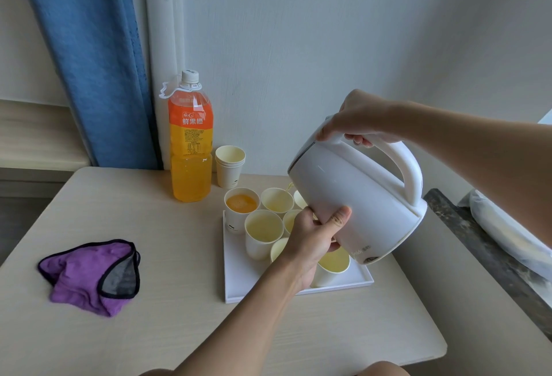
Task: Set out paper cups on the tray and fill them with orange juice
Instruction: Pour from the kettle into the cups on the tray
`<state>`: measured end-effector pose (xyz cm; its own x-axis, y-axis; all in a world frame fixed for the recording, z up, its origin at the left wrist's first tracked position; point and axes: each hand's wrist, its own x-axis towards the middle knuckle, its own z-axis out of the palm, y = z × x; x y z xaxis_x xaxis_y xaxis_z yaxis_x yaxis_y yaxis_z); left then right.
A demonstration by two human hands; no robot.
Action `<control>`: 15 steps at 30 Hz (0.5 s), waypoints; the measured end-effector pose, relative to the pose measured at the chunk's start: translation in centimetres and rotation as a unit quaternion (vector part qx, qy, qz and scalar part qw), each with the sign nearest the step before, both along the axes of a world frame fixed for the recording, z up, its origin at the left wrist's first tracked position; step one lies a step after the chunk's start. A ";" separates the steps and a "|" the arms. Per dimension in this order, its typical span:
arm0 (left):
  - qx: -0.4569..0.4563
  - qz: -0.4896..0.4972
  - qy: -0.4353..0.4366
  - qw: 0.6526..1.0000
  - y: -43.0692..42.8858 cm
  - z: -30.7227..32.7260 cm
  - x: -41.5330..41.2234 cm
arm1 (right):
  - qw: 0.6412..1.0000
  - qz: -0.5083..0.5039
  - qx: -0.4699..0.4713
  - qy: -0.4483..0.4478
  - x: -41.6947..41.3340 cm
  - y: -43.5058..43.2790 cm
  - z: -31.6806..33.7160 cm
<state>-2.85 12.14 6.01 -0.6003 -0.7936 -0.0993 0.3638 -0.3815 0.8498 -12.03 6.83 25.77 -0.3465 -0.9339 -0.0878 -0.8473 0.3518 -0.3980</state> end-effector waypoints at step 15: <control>0.007 -0.012 -0.003 1.000 0.3 0.0 -0.1 | 1.000 -0.007 0.013 0.007 0.0 0.2 0.1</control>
